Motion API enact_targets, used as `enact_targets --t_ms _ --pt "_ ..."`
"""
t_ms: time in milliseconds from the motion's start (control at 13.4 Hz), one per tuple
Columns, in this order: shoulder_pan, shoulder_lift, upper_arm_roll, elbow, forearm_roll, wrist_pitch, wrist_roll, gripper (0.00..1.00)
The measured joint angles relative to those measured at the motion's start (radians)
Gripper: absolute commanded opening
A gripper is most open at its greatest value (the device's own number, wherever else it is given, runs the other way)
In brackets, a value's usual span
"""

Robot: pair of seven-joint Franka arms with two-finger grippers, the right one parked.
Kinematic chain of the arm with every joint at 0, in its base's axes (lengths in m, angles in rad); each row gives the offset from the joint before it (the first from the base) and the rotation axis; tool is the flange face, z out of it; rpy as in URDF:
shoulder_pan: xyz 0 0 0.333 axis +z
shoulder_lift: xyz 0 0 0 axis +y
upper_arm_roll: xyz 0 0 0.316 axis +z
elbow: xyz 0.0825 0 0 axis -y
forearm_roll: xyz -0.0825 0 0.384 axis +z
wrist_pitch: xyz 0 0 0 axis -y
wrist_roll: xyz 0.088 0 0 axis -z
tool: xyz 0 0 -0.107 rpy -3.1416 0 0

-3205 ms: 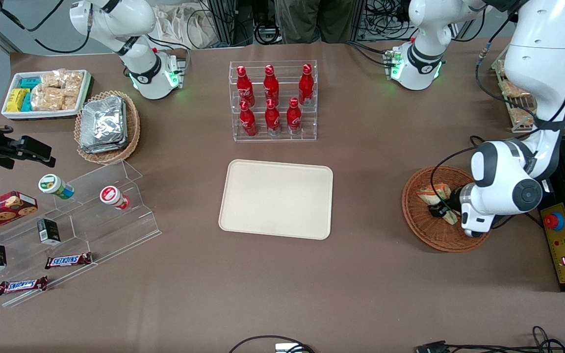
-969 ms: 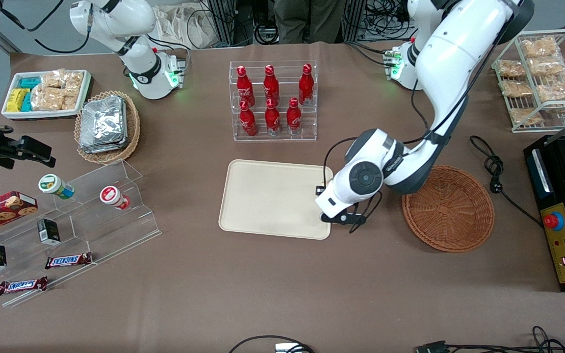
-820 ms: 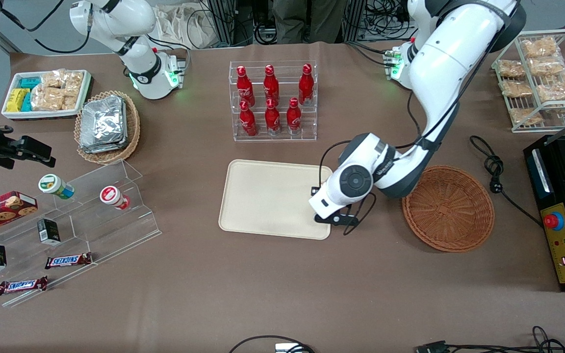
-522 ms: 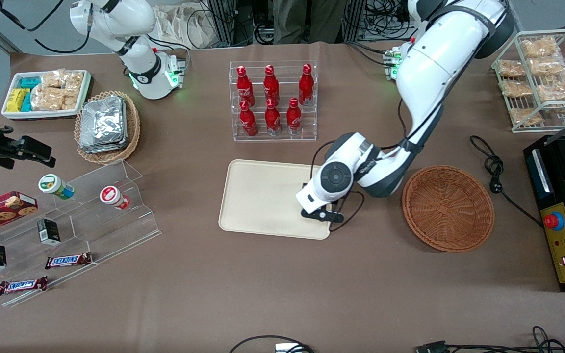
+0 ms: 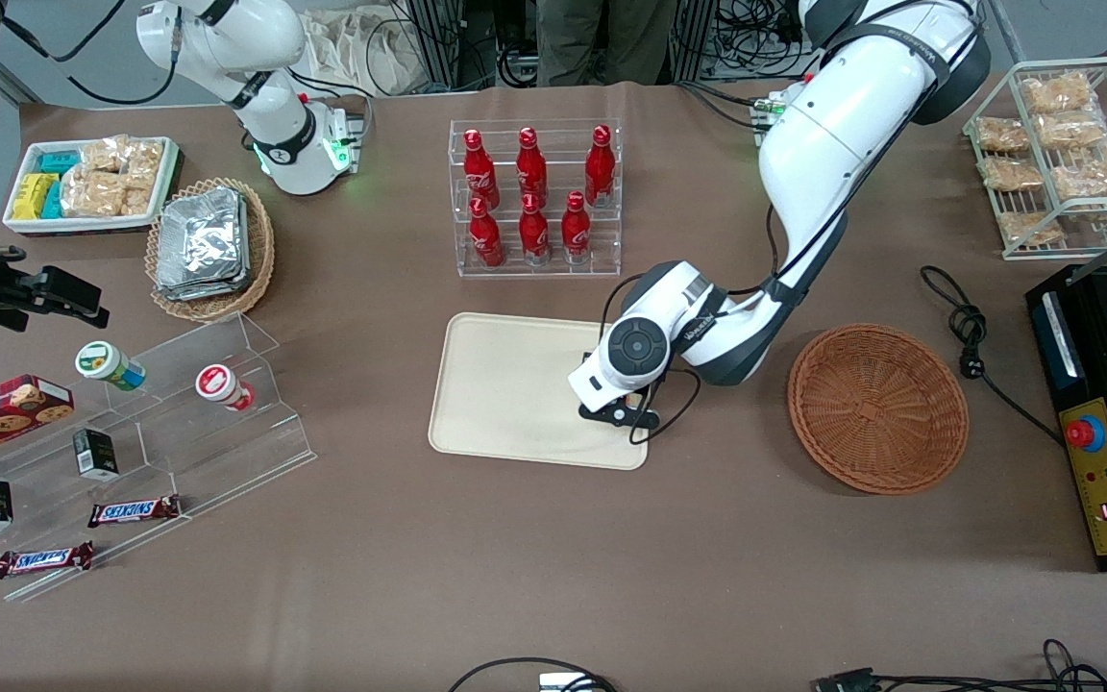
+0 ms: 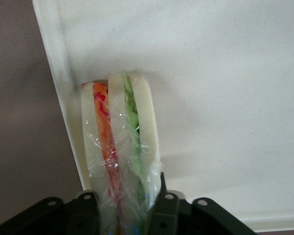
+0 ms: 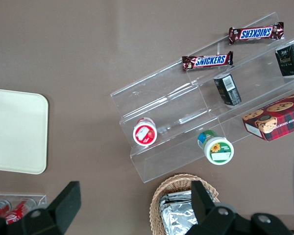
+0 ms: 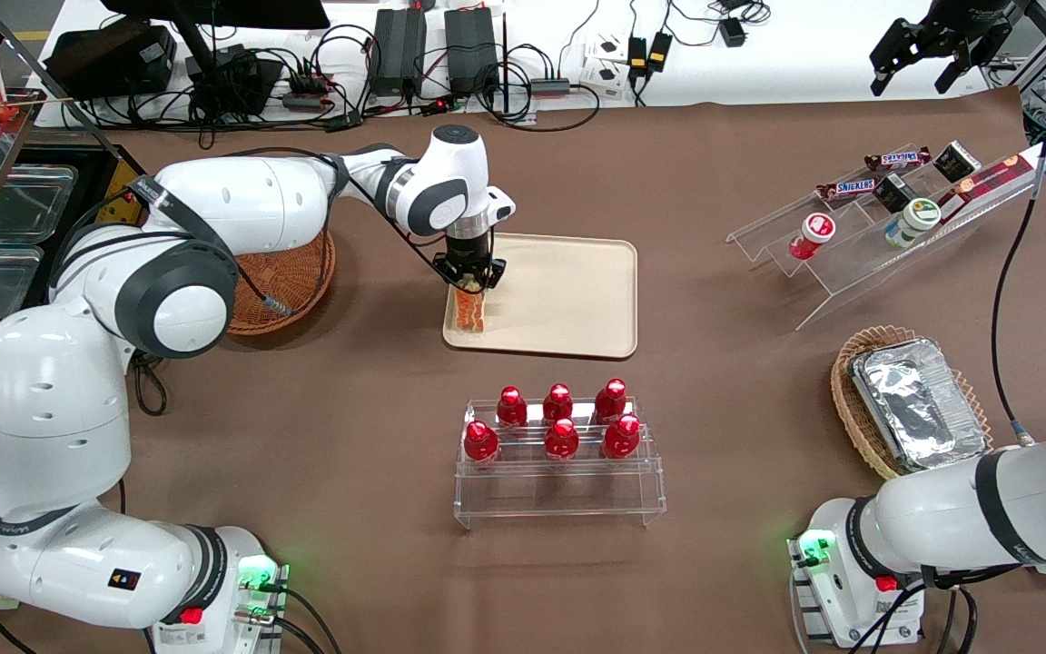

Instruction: Place sandwich from basket to tray

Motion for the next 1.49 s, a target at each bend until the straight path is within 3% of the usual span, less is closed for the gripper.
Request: enact_targets --t_ms 224,522,1043,1491 --pt "-0.01 0.0 -0.004 0.013 0.084 0.0 -0.049 1.0" --pt "0.028 -0.032 0.001 0.079 0.093 -0.073 -0.061 1.0" --pt "0.16 -0.238 -0.003 0.231 -0.033 -0.409 -0.029 1.0" --pt "0.318 -0.417 0.003 0.31 -0.042 -0.75 0.111 1.0"
